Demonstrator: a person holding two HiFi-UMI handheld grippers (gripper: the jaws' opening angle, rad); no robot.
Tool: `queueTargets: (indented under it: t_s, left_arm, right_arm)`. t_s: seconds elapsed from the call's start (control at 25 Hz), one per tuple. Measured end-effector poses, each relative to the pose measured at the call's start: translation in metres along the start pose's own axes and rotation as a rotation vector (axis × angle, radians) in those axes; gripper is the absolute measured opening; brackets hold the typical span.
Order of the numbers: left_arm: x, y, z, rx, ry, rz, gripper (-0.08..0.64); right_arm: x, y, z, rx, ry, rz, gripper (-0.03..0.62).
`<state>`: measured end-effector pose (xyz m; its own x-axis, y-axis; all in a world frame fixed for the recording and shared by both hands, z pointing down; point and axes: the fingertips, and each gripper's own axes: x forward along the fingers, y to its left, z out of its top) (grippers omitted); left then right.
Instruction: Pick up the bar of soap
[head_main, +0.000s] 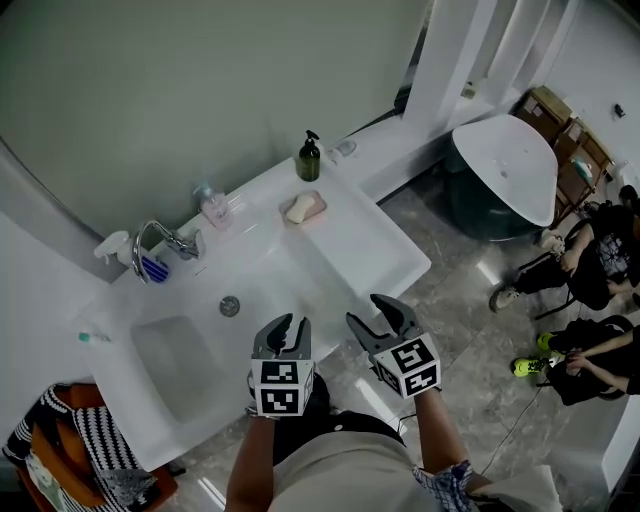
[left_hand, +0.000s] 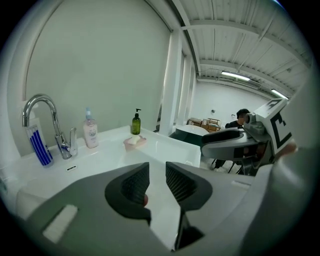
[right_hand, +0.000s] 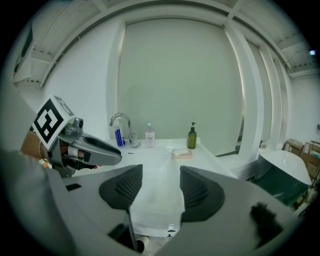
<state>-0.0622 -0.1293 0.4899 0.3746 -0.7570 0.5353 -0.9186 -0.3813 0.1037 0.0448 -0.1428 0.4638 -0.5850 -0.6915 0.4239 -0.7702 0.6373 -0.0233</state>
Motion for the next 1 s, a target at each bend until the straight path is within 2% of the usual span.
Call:
queueTargets:
  t_s: [0.12,0.24,0.36,0.52,0.6,0.8,1.0]
  left_arm:
    - [0.007,0.009,0.009,0.003,0.004,-0.026,0.130]
    - [0.015,0.011,0.014,-0.001,0.021,-0.096,0.181]
    - [0.024,0.019,0.018,0.004,0.040,-0.131,0.211]
    - [0.032,0.027,0.025,0.050,0.072,-0.184,0.268]
    - [0.035,0.036,0.029,0.081,0.087,-0.193,0.287]
    - [0.048,0.049,0.043,0.103,0.086,-0.239,0.299]
    - [0.057,0.053,0.028,0.149,0.138,-0.261,0.296]
  right_arm:
    - [0.014,0.000,0.004,-0.027,0.028,0.028,0.225]
    - [0.028,0.005,0.004,-0.055,0.071,0.084,0.225]
    - [0.040,0.007,0.011,-0.100,0.087,0.111,0.227]
    - [0.055,0.005,0.030,-0.251,0.116,0.119,0.232]
    - [0.065,0.004,0.042,-0.297,0.117,0.133,0.233]
    - [0.089,-0.004,0.064,-0.417,0.131,0.131,0.233]
    - [0.105,-0.013,0.076,-0.554,0.179,0.148,0.233]
